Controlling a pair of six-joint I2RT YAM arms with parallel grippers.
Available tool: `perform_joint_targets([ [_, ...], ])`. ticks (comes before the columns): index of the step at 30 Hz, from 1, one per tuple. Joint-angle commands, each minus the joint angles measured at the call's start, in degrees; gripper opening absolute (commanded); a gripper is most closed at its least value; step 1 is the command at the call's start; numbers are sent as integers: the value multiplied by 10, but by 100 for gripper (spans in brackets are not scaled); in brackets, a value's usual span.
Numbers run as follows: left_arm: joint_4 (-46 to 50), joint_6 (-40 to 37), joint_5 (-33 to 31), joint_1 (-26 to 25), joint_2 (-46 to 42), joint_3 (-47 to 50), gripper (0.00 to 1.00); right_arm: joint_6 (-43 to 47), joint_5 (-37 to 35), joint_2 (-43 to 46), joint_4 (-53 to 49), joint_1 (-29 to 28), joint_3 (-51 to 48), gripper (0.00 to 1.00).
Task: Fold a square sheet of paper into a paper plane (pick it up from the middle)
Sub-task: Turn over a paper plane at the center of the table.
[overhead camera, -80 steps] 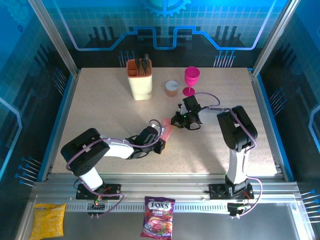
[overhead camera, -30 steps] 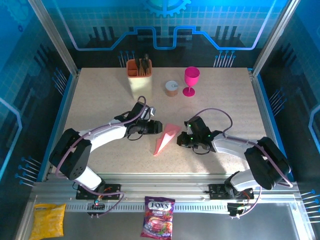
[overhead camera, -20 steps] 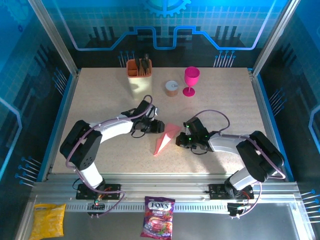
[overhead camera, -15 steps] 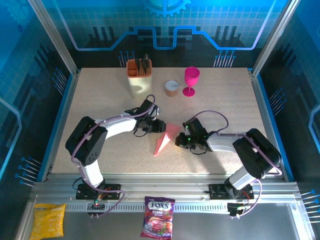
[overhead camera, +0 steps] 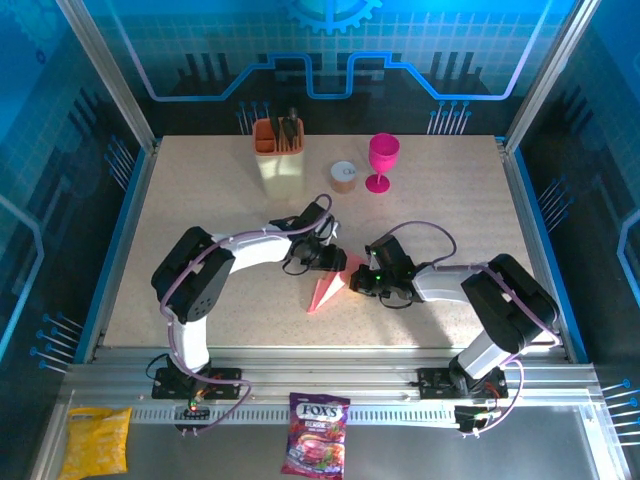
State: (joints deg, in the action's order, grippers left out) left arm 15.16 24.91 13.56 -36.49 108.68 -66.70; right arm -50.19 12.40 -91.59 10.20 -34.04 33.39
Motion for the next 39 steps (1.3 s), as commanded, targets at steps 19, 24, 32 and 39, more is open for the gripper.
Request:
perform_joint_targets([
  [19, -38, 25, -96, -18, -45, 51, 42, -19, 11, -69, 71, -9, -28, 0],
  [24, -32, 25, -81, -17, -24, 32, 42, -21, 12, -75, 76, -9, -28, 0],
  [32, -40, 26, -25, -19, 2, 23, 38, -24, 14, -82, 84, -9, -31, 0],
  [39, -53, 26, 13, -29, 3, 28, 17, -26, 15, -87, 89, -9, -31, 0],
])
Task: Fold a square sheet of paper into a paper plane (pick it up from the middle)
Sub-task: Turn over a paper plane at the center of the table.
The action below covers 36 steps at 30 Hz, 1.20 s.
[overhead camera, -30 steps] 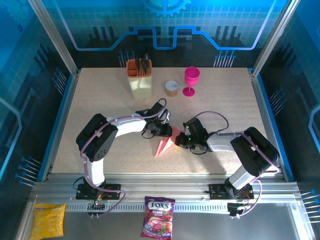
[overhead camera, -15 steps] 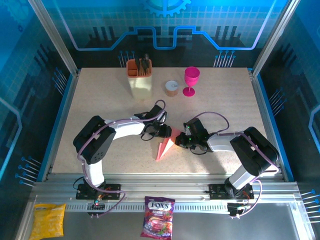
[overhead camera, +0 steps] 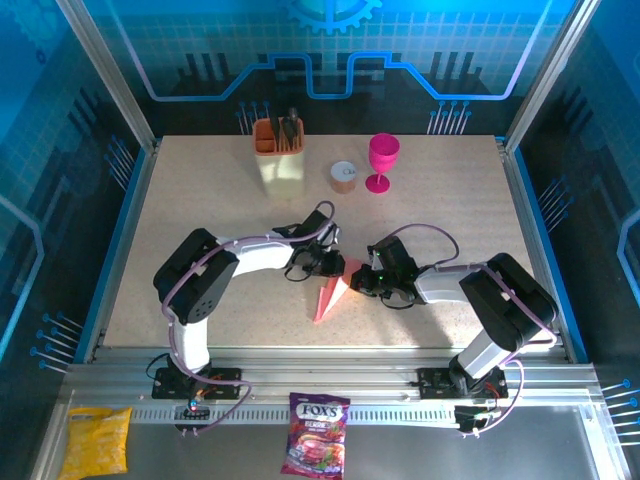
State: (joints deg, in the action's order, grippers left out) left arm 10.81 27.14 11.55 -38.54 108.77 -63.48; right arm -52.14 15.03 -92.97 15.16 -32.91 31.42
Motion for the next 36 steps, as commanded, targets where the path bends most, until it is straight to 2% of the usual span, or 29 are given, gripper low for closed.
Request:
perform_joint_targets([
  [1, -13, 7, 33, -9, 0, -2, 12, -7, -11, -74, 40, -21, -11, 0],
  [3, -22, 13, 40, -10, -6, 3, 2, -8, -9, -73, 41, -21, -9, 0],
  [7, -42, 34, 32, -11, -26, 18, 0, -3, 3, -55, 28, -20, -1, 0],
  [10, -33, 54, -58, -12, -73, 42, 0, 7, 5, -5, -1, -18, 4, 0],
  [14, 15, 68, -205, -13, -140, 62, 0, 35, -10, 91, -94, -19, 10, 0],
  [17, 48, 65, -280, -14, -163, 66, 0, 52, -26, 164, -156, -24, 8, 0],
  [26, 101, 26, -410, -47, -119, 33, 0, 34, -88, 320, -238, -81, -41, 0],
  [32, 110, 20, -427, -66, -78, 19, 0, 15, -105, 357, -243, -104, -72, 0],
  [33, 110, 21, -427, -67, -73, 19, 3, 14, -108, 361, -244, -106, -74, 0],
  [36, 106, 22, -421, -71, -65, 23, 23, 14, -111, 371, -249, -108, -77, 0],
])
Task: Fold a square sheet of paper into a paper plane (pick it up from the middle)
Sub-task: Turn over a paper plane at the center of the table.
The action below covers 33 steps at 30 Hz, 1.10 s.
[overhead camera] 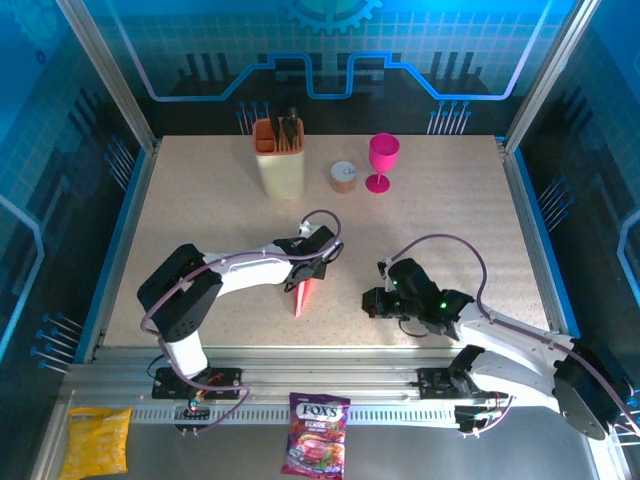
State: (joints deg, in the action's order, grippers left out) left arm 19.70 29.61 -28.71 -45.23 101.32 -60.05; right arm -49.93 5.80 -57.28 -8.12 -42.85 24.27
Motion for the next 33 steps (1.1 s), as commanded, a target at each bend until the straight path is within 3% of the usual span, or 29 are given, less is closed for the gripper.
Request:
perform_joint_targets([
  [1, 16, -2, -18, -5, 12, -10, 27, -6, -21, 17, -19, -9, -5, 0],
  [5, 11, -2, -14, -6, 13, -2, 41, 0, -26, 20, -30, -9, 4, 0],
  [9, 7, 3, -6, -7, 20, 5, 47, 1, -28, 21, -31, -9, 9, 0],
  [22, -15, 30, 17, -14, 69, 29, 52, -1, -35, 31, -48, -11, 23, 0],
  [33, 19, 40, 25, -15, 36, -2, 56, 8, -30, 26, -61, -10, 45, 0],
])
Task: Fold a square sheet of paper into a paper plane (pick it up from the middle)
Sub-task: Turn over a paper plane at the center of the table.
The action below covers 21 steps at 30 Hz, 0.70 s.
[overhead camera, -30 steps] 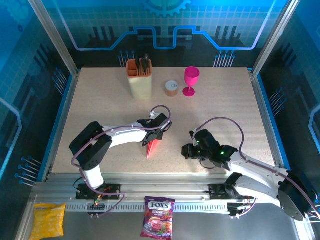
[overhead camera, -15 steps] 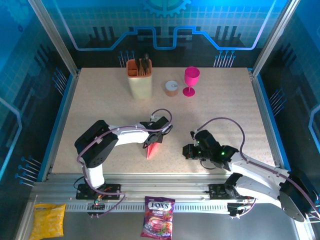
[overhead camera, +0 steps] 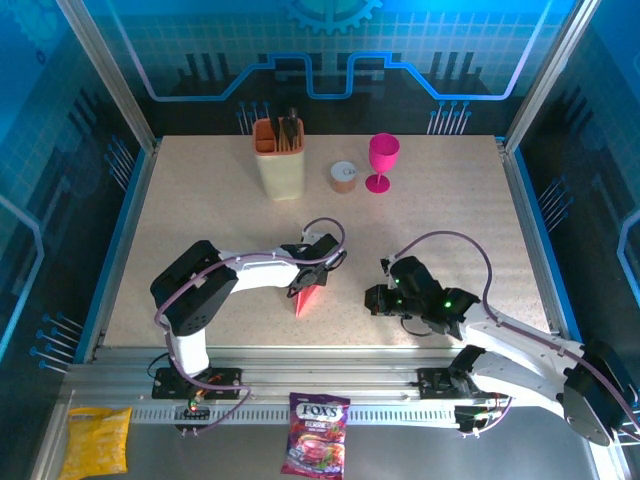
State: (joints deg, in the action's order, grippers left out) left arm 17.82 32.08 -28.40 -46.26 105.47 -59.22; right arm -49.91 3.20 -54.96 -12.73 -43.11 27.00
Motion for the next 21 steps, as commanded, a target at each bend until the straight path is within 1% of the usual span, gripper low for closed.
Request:
perform_joint_targets([
  [1, 40, 18, 20, -5, -6, -13, 56, 9, -3, 2, -14, -8, 20, 0],
  [6, 48, 30, 12, -8, 4, -16, 59, 9, -1, -5, -6, -10, 17, 0],
  [13, 44, 49, 8, -9, 44, -9, 59, 9, 3, -17, 2, -12, 18, 0],
  [21, 63, 26, 1, -9, 7, -48, 59, 17, 5, -25, -1, -12, 33, 0],
])
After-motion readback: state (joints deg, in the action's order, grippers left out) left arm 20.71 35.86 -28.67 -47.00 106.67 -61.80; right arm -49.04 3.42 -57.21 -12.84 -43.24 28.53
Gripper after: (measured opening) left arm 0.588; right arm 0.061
